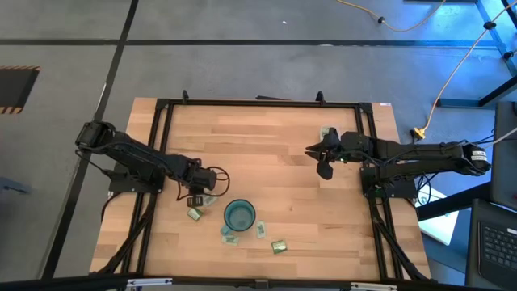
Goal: Pick and place items into bin
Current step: Put the stevia packet into the transparent bin
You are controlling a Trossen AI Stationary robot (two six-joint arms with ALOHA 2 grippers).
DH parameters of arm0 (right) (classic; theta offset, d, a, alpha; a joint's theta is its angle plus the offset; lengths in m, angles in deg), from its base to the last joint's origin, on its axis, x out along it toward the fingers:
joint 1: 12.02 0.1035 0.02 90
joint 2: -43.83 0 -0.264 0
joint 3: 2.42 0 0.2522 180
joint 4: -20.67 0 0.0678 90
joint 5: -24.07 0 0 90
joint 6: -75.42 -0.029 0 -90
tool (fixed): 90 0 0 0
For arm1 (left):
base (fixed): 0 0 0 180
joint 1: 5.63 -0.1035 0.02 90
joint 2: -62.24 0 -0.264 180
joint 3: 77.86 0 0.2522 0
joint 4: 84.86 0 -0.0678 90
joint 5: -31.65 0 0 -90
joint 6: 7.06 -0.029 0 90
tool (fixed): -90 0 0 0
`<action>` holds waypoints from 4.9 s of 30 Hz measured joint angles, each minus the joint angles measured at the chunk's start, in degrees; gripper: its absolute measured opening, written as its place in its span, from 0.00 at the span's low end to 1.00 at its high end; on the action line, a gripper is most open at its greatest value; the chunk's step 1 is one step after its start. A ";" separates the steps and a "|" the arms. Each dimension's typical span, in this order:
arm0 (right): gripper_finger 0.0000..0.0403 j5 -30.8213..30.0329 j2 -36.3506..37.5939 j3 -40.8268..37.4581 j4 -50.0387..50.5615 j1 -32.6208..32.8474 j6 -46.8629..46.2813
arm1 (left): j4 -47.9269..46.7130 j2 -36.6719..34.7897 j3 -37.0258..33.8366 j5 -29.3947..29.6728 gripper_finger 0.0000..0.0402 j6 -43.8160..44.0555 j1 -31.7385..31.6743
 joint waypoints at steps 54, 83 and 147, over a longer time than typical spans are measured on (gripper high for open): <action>0.20 -0.02 0.00 0.02 0.81 0.00 1.59 | 2.33 4.17 0.94 0.32 0.08 1.27 0.00; 0.20 0.00 0.00 0.02 1.38 -0.02 1.64 | 1.70 -0.66 0.42 0.79 0.00 0.64 -0.02; 0.59 6.56 -22.26 0.13 -49.70 0.04 6.23 | 83.28 14.75 7.13 22.97 0.01 -51.89 -11.02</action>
